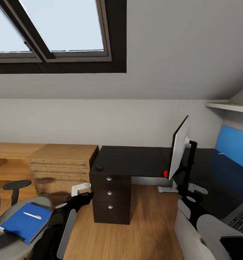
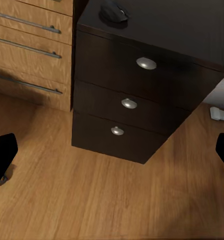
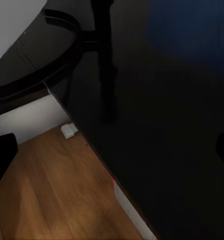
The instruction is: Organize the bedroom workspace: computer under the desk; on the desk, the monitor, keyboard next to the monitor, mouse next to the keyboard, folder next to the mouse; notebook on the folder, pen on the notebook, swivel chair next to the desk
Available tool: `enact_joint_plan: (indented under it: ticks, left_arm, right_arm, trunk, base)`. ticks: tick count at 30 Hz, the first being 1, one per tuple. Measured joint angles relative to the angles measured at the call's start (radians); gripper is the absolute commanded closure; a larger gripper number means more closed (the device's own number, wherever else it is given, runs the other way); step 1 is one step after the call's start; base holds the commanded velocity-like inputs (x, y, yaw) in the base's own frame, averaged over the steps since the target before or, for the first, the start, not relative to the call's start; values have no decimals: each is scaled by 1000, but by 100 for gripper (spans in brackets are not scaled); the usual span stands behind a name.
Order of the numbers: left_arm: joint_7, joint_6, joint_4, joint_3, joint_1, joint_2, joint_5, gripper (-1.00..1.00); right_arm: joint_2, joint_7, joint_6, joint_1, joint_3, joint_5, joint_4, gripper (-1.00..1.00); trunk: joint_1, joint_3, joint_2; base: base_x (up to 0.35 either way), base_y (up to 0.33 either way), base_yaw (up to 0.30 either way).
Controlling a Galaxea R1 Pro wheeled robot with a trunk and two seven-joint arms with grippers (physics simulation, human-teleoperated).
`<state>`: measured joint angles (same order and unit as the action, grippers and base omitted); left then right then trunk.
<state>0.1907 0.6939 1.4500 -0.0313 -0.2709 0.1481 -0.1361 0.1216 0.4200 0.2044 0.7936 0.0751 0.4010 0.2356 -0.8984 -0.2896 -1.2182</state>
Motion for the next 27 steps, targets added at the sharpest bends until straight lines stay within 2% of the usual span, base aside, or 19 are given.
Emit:
enact_joint_plan:
  ticks: [9, 10, 14, 27]
  left_arm:
    - [0, 0, -2, 1, 0, 1, 0, -100]
    - [0, 0, -2, 1, 0, 1, 0, -100]
    - [0, 0, -3, 2, 0, 2, 0, -100]
    - [0, 0, -3, 2, 0, 3, 0, -100]
  right_arm:
    - [8, -4, 5, 0, 2, -3, -1, -100]
    - [37, -8, 6, 0, 2, -7, -7, -100]
    - [53, -10, 6, 0, 4, -8, -16, -100]
    - [62, -11, 7, 0, 5, -8, -23, -100]
  trunk:
    - [0, 5, 0]
    - [0, 5, 0]
    - [0, 8, 0]
    - [0, 15, 0]
  base:
    - [0, 0, -270]
    - [0, 0, -275]
    - [0, 0, -275]
    - [0, 0, -275]
